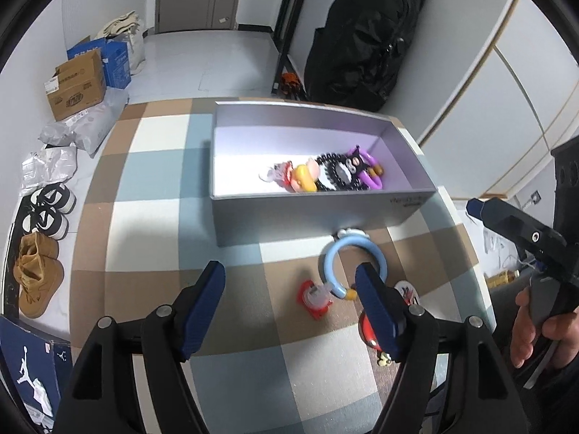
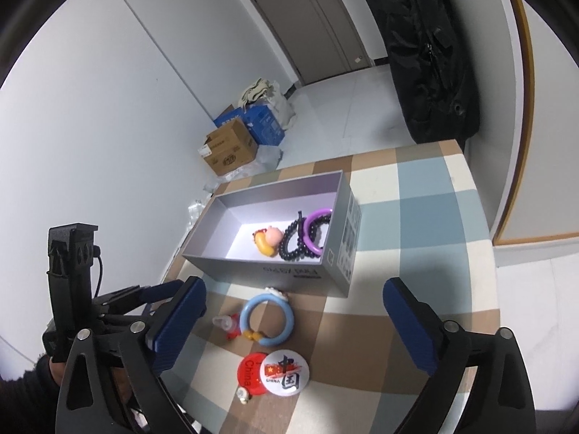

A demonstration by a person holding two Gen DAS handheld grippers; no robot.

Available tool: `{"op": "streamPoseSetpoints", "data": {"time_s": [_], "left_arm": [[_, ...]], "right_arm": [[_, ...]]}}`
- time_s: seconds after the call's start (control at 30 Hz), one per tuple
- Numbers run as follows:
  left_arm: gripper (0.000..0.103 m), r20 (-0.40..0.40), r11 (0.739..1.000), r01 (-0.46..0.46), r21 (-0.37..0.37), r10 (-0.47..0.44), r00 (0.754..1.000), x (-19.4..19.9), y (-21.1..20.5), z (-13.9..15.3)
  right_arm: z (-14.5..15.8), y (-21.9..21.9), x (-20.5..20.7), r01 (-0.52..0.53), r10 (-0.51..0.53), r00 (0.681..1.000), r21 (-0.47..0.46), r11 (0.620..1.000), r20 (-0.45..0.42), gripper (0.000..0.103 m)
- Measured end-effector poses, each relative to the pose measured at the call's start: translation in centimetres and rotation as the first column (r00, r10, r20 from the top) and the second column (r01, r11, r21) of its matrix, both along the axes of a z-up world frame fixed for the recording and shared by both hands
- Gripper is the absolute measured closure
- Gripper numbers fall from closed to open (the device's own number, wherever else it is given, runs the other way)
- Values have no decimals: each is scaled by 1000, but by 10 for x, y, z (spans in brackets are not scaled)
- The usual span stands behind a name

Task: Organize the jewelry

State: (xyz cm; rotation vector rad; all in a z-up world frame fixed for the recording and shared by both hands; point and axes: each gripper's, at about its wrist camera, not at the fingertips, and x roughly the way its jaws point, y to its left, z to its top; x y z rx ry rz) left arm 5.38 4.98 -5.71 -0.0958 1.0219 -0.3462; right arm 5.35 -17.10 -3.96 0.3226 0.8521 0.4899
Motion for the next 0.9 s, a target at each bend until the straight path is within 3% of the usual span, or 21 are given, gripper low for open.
{"op": "streamPoseSetpoints", "data": {"time_s": [0.37,0.73,0.9], "left_arm": [[35,-25,996,71,51,-70,997,-8,-15,-9],[78,-58,992,104,72,-100,993,-7,-21,-18],[87,-65,993,107,59,-103,993,-8,-21,-19]], "right_arm": [[-3,-2,-3,11,-12,1000,-9,1000,-22,0],[-5,-3,-5,3,-4,999,-6,1000,-41,0],[-6,-6,-7,5,-5,999,-2,1000,-50,0]]}}
